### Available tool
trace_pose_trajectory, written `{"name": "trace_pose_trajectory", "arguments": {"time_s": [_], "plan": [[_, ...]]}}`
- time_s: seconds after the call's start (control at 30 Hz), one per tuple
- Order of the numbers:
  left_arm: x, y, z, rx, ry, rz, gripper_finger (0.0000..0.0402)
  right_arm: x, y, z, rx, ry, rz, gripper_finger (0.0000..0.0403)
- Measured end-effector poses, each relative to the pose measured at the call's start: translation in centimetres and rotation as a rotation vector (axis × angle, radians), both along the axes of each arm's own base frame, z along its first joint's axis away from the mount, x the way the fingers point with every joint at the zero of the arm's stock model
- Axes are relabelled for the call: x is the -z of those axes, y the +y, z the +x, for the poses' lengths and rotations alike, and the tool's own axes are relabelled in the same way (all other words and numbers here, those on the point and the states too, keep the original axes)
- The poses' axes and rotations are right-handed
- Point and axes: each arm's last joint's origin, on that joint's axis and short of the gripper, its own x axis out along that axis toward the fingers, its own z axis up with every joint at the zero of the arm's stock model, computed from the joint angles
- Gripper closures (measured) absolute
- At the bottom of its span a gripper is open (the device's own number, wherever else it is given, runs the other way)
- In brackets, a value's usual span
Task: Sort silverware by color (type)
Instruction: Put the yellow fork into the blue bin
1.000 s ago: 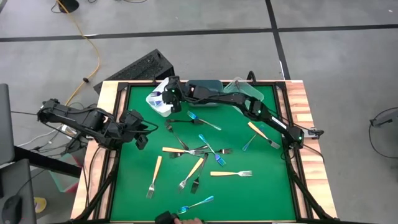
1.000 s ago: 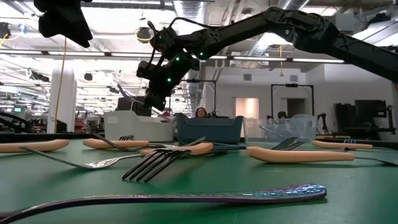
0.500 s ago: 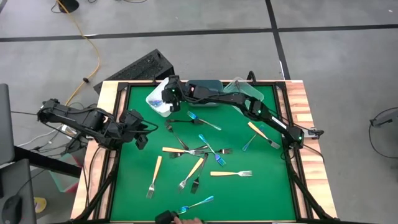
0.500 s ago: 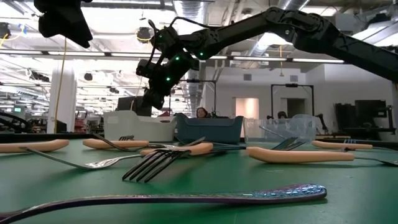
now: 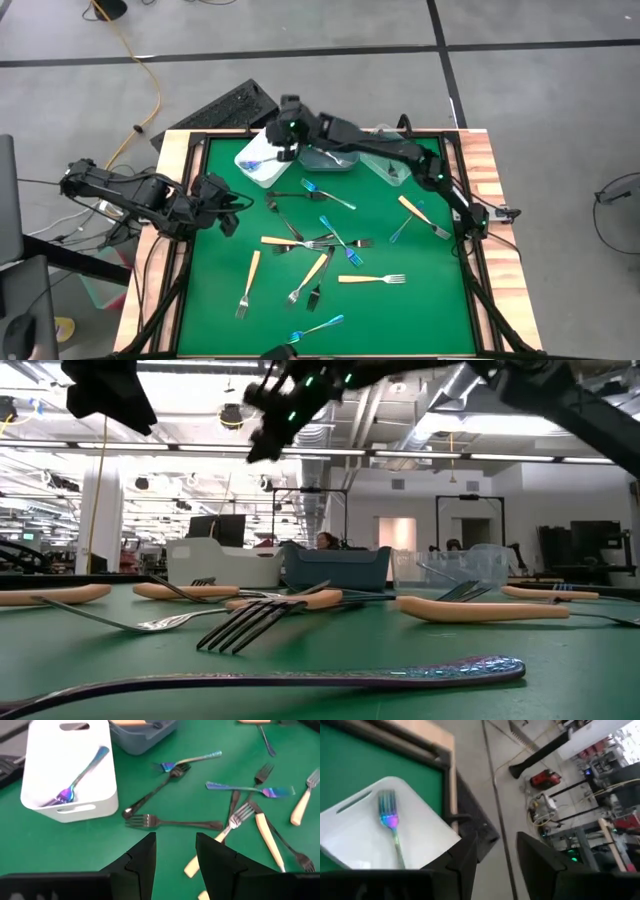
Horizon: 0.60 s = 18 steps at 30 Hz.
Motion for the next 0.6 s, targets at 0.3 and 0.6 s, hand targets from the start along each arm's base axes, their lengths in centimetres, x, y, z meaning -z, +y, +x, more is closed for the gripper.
{"name": "trace_pose_trajectory", "arguments": {"time_s": [0.3,0.6], "plan": [[-0.5,-0.2,0.7,0.035,-0.067,0.030,0.0279,-11.6,1.5,-10.3,0.087,-0.090,0.082,0.0241],[-1.0,-0.6,2.3,0.048,-0.164,0.063,0.0279,-19.0,6.2,-22.4,0.057,-0.183,0.289,0.0241]]}}
